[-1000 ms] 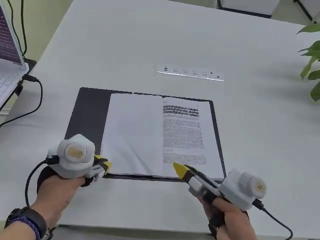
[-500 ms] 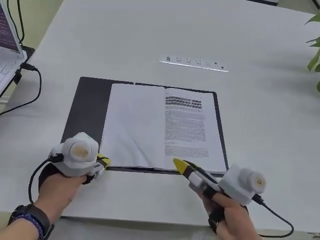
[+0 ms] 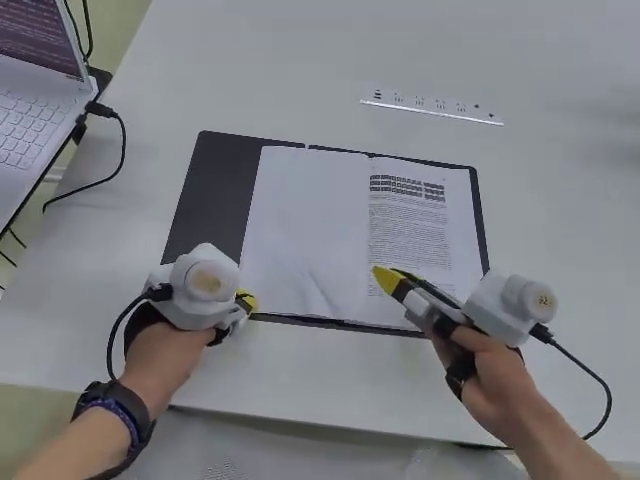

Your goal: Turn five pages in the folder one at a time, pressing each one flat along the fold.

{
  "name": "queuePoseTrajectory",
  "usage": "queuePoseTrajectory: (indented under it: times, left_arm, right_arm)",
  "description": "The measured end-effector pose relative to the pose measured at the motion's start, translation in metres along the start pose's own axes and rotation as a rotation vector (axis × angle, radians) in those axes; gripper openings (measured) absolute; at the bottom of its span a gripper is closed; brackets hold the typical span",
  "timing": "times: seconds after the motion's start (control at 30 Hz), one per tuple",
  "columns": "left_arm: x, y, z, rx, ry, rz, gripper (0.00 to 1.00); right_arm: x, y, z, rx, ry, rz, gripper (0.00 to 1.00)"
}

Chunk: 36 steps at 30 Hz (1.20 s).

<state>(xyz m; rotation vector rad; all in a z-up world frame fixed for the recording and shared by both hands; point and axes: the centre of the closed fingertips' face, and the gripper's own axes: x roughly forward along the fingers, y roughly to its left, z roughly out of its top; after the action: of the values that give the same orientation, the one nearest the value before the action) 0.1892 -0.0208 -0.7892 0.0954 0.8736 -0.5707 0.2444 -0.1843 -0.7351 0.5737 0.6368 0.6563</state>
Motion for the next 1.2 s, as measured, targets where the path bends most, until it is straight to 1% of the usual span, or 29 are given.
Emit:
queuePoseTrajectory:
  times: [0.07,0.13,0.2,0.3,0.4,0.47,0.5,0.63,0.67,0.7,0.73,0.77,0.8,1.07,1.1,1.2]
  left_arm:
    - [0.0,0.0,0.0,-0.008,0.001,0.0,0.0]
    - [0.001,0.0,0.0,-0.012,0.002,-0.001,0.0]
    - [0.001,0.0,0.0,-0.021,0.005,0.001,0.0]
    - [0.002,0.0,0.0,-0.022,0.008,0.005,0.0]
    - [0.003,0.0,0.0,-0.017,0.01,0.003,0.0]
    - [0.003,-0.001,0.0,-0.017,0.011,0.0,0.0]
    - [0.003,-0.001,0.0,-0.015,0.012,0.0,0.0]
    - [0.003,-0.002,0.001,0.002,0.023,0.008,0.0]
    - [0.003,-0.002,0.0,0.003,0.025,0.009,0.0]
    - [0.004,-0.002,0.0,0.004,0.027,0.01,0.0]
    - [0.004,-0.001,0.0,0.005,0.028,0.01,0.0]
    - [0.004,-0.001,0.001,0.005,0.027,0.009,0.0]
    - [0.004,-0.001,0.001,0.006,0.026,0.009,0.0]
    - [0.006,-0.001,0.002,0.015,0.031,0.013,0.0]
    - [0.006,-0.001,0.002,0.021,0.03,0.015,0.0]
    - [0.005,-0.001,0.001,0.03,0.027,0.019,0.0]
  right_arm:
    - [0.01,-0.001,0.005,-0.01,0.001,0.01,0.22]
    - [0.018,-0.004,0.011,-0.003,-0.005,0.017,0.16]
    - [0.026,-0.007,0.017,0.004,-0.02,0.016,0.14]
    - [0.037,-0.013,0.021,0.008,-0.025,0.012,0.12]
    - [0.047,-0.019,0.02,0.011,-0.016,0.011,0.09]
    - [0.052,-0.021,0.017,0.021,-0.011,0.013,0.07]
    - [0.056,-0.026,0.014,0.027,-0.004,0.01,0.06]
    - [0.06,-0.033,0.009,0.043,0.002,-0.006,0.04]
    - [0.06,-0.034,0.008,0.047,0.002,-0.007,0.03]
    - [0.06,-0.035,0.008,0.05,-0.003,-0.008,0.0]
    - [0.061,-0.034,0.006,0.056,0.002,-0.008,0.0]
    - [0.061,-0.035,0.007,0.048,-0.009,-0.004,0.0]
    - [0.06,-0.035,0.008,0.056,-0.009,-0.001,0.0]
    - [0.063,-0.036,0.009,0.061,-0.008,0.014,0.0]
    - [0.063,-0.032,0.01,0.066,-0.013,0.016,0.0]
    - [0.065,-0.029,0.013,0.082,-0.025,0.016,0.0]
